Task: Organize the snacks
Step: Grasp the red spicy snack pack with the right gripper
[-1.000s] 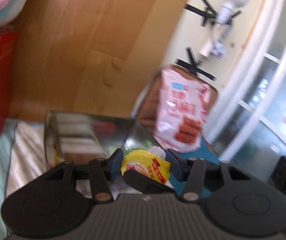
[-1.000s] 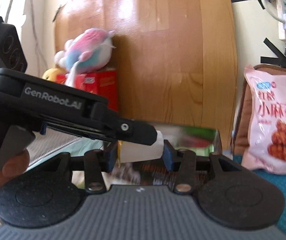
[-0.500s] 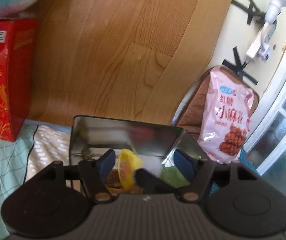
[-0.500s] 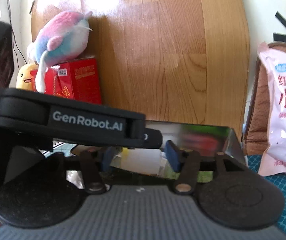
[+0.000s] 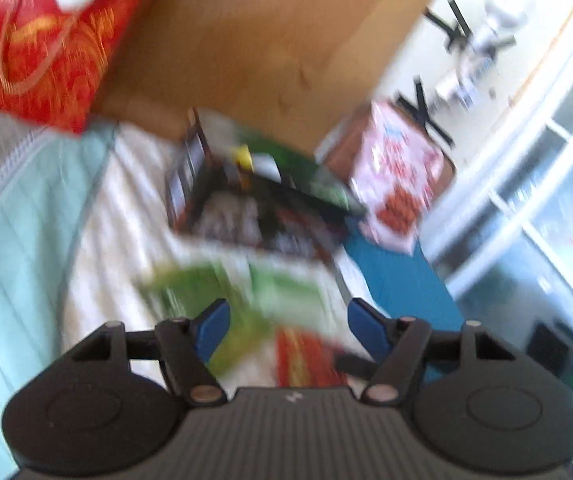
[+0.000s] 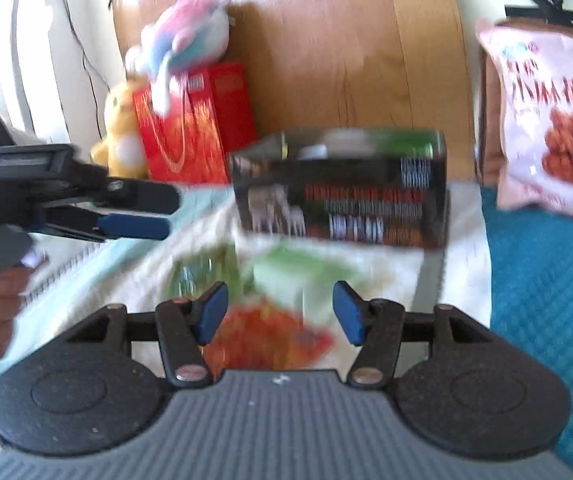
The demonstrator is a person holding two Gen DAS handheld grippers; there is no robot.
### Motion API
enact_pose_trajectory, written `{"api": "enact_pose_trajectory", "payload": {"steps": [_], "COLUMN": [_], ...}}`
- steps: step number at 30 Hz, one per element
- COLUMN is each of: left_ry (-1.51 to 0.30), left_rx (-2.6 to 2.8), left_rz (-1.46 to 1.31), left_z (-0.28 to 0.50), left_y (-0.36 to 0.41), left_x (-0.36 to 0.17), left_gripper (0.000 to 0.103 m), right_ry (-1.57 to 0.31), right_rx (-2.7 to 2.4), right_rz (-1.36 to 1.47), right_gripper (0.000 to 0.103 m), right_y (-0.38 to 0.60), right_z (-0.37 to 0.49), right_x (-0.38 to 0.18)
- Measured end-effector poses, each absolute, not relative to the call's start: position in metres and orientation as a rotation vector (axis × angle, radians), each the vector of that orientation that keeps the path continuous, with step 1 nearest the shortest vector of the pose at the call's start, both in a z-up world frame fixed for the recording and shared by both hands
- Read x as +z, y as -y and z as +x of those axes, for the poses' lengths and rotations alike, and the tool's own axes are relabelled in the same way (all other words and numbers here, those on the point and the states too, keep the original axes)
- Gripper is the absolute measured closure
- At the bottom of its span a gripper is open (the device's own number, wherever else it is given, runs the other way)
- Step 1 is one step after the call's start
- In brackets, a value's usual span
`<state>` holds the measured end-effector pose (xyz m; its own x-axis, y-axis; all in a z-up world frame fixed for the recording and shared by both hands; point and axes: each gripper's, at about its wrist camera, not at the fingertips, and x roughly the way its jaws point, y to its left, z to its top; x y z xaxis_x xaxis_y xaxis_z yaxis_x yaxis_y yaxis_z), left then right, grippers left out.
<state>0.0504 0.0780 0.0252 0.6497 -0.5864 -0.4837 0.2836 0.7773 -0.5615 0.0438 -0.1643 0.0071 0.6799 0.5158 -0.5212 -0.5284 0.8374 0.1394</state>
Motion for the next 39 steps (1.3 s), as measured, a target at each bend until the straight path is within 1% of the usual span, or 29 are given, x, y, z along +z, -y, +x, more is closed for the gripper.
{"api": "enact_pose_trajectory", "payload": {"steps": [2,3,4,5,9,12,13,14,15,16,22,31,34,36,39], "left_ry": [-0.736,-0.748,-0.761,-0.772,-0.778,-0.782,-0.795,-0.8,-0.803,-0.811,-0.821,-0.831,-0.837,-0.851,-0.855], "left_rx": [-0.534,-0.534,-0.526,-0.514,-0.486,-0.475,-0.481,-0.479,-0.483,-0.497,-0.537,-0.595,-0.598,-0.617,-0.637], "left_rz": [-0.448,-0.434,-0.422,-0.416,-0.421,-0.441,-0.455,-0.466,-0.474,-0.486,-0.466,-0.429,-0.424,-0.422,-0.407], "left_z": [0.04,0.037,0.035,0.034,0.031,0.028,0.028,0.028,0.027,0.026,0.005,-0.059,-0.079,-0.091,-0.1], "left_y": [-0.068,-0.062,-0.058,-0.055,-0.052,-0.053,-0.053,-0.055,-0.057,-0.058,-0.058,-0.068,-0.07,-0.071,-0.074], "left_x": [0.016,0.012,0.008,0.005,0.0,-0.003,-0.005,-0.006,-0.007,-0.009,-0.01,-0.012,-0.013,-0.014,-0.011], "left_gripper": [0.045,0.046,0.047,0.051,0.056,0.068,0.078,0.081,0.083,0.086,0.087,0.086,0.086,0.087,0.078], "right_ry": [-0.62,-0.634,-0.64,-0.645,-0.669,-0.677,-0.684,-0.696,-0.703,-0.709,-0.709,-0.726,-0.712,-0.716,-0.68], "right_rx": [0.557,0.55,0.55,0.549,0.555,0.553,0.562,0.585,0.602,0.61,0.648,0.745,0.779,0.815,0.831], "right_rz": [0.005,0.024,0.039,0.049,0.097,0.131,0.139,0.149,0.165,0.167,0.172,0.099,0.04,-0.016,-0.076], "right_gripper": [0.043,0.045,0.049,0.05,0.053,0.055,0.062,0.074,0.076,0.077,0.077,0.077,0.076,0.074,0.074], "right_y": [0.164,0.165,0.166,0.166,0.167,0.169,0.17,0.171,0.172,0.171,0.169,0.159,0.154,0.148,0.147], "right_z": [0.048,0.05,0.053,0.056,0.063,0.061,0.06,0.058,0.054,0.051,0.022,-0.034,-0.058,-0.073,-0.088], "right_x": [0.001,0.0,0.0,0.0,-0.002,-0.004,-0.004,-0.004,-0.004,-0.004,-0.004,-0.003,-0.001,-0.003,0.0]}}
